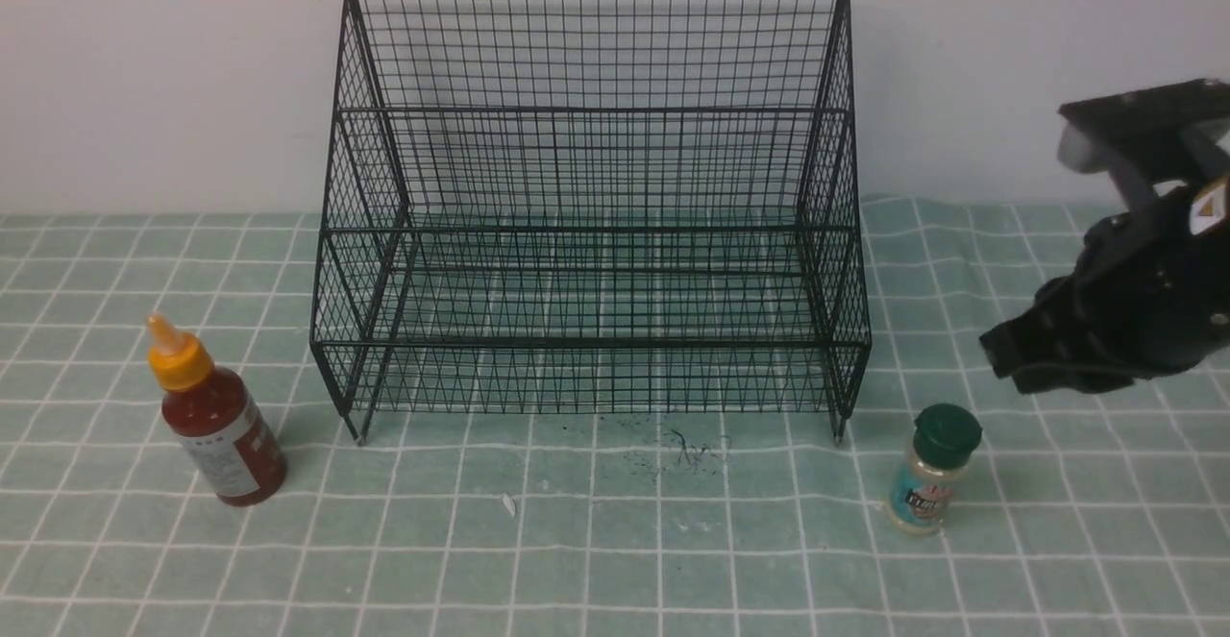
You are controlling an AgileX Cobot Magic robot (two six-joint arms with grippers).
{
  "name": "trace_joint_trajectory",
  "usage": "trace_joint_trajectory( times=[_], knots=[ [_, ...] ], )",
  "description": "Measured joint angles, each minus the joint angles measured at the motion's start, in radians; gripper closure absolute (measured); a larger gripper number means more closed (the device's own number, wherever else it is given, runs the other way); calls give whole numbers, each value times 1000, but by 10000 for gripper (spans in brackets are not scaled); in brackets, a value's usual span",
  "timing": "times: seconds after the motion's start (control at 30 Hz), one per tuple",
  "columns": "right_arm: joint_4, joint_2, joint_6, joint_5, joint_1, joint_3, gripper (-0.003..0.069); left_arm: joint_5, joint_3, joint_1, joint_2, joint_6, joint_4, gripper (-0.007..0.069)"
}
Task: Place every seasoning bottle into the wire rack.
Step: Use the right arm to grab the condiment bottle closest to it
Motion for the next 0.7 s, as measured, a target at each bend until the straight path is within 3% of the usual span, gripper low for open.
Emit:
trace_joint_trajectory(
  times=[0.1,0.13,0.2,0.3,0.43,0.53,0.6,0.67,0.7],
  knots=[
    [-3,27,11,-19,10,-8,456,3,-45,0,0,67,11,631],
    [-3,30,12,-21,11,-9,446,8,-60,0,0,75,17,631],
    [-6,72,19,-27,11,-11,306,118,-194,0,58,199,62,631],
    [-7,124,20,-41,11,-11,166,301,-345,0,184,314,88,631],
    [-1,213,19,-71,11,-11,46,616,-531,0,459,371,111,631],
    [0,267,18,-113,11,-11,34,786,-603,0,636,376,142,631],
    [1,302,18,-135,11,-13,67,872,-631,0,740,378,180,631],
    [7,320,16,-135,11,-14,134,916,-640,0,799,377,212,631],
    [16,332,6,-121,11,-15,261,950,-642,0,845,372,246,631]
  ],
)
